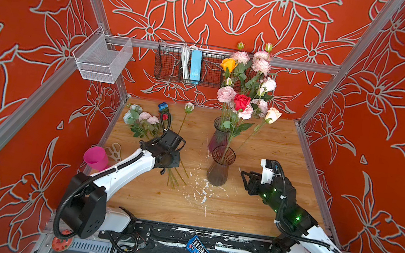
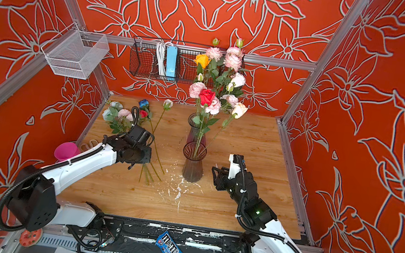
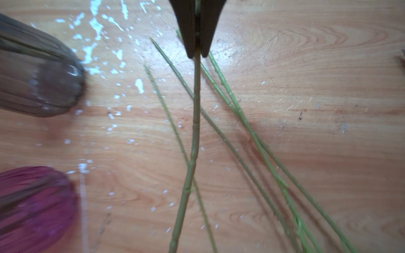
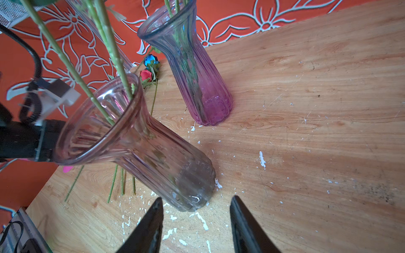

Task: Arrange flowers in a vase
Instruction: Pick up the flower from the top-center of the table.

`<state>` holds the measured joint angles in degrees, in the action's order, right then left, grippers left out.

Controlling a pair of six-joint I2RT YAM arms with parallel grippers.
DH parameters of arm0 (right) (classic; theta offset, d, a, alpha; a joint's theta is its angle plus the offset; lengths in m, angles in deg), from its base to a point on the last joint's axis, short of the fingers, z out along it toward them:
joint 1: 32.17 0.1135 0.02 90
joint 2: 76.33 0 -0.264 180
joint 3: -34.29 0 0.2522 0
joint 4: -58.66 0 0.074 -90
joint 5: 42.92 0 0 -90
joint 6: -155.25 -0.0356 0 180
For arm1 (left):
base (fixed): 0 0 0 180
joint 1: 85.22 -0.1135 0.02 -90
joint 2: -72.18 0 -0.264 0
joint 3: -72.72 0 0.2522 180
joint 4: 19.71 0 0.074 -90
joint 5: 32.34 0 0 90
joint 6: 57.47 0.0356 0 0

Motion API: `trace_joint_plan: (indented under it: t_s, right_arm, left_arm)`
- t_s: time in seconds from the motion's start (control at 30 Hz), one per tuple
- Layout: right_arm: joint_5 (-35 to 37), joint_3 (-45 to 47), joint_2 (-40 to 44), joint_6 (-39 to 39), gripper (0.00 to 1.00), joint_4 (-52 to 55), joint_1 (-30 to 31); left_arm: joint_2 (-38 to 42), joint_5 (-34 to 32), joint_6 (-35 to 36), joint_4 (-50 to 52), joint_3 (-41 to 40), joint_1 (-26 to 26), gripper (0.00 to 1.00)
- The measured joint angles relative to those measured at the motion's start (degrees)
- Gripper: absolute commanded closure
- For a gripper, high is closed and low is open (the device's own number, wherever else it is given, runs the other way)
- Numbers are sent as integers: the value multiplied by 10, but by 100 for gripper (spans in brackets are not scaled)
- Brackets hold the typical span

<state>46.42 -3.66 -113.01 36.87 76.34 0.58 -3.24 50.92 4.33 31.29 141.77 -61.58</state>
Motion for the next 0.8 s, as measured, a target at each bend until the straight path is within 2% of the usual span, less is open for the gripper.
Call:
trace_joint_plan:
  t_s: [0.17, 0.4, 0.53, 0.67, 0.8]
  right_arm:
    - [4, 0, 19, 0, 49, 6, 0]
    - [5, -10, 38, 3, 49, 21, 0]
    - [3, -31, 25, 7, 49, 28, 0]
    - [-20, -57, 2, 11, 45, 26, 0]
    - [-70, -110, -24, 16, 38, 21, 0]
  left_arm:
    - [99, 20, -13, 0, -37, 10, 100]
    - [389, 148, -31, -75, -217, 19, 100]
    - [523, 200, -47, -107, -278, 30, 100]
    - [592, 223, -52, -147, -292, 33, 100]
    - [564, 247, -37, -218, -285, 34, 100]
